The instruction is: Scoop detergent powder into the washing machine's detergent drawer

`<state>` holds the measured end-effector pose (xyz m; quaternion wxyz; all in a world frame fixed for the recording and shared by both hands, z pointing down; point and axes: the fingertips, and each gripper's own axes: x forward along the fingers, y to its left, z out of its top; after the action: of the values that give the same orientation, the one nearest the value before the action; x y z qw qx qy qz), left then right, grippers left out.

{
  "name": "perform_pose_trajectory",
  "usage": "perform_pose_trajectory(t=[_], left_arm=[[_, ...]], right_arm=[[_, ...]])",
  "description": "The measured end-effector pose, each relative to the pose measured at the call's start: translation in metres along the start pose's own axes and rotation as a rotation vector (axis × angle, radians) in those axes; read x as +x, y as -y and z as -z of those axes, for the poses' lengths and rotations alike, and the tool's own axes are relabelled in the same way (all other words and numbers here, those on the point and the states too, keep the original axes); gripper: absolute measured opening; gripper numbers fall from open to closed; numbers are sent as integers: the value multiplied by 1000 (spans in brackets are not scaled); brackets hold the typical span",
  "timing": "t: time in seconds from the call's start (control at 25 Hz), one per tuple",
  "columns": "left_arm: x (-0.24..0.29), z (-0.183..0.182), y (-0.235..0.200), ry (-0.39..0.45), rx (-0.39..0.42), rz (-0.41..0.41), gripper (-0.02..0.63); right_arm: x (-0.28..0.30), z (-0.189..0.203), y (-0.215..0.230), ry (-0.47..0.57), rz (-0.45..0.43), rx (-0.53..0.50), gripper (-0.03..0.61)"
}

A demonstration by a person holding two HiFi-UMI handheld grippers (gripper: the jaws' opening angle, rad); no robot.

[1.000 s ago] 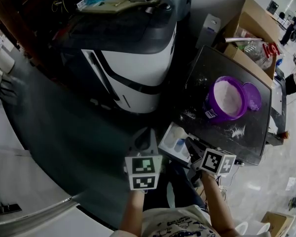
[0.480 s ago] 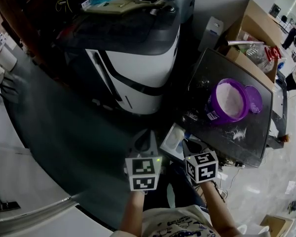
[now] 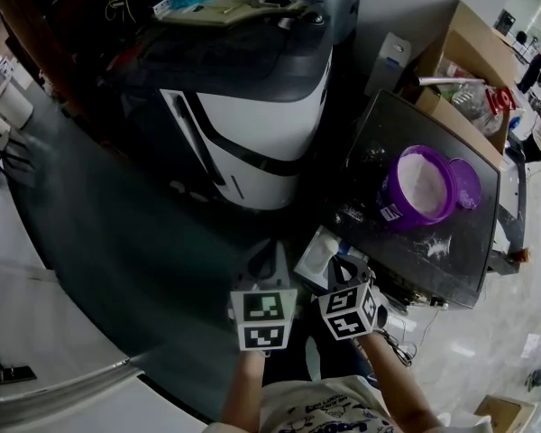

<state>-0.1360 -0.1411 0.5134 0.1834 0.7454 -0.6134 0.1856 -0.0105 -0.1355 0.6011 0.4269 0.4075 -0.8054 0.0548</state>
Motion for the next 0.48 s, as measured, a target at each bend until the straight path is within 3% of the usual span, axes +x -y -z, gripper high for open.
perform_pose_trajectory(t=[0.28, 0.48], left_arm=[[-3, 6, -4, -10, -10, -11, 2], [-4, 6, -6, -8, -15, -17, 2]], right_arm=[[6, 2, -7, -36, 148, -425, 18], [9, 4, -14, -65, 191, -614, 18]])
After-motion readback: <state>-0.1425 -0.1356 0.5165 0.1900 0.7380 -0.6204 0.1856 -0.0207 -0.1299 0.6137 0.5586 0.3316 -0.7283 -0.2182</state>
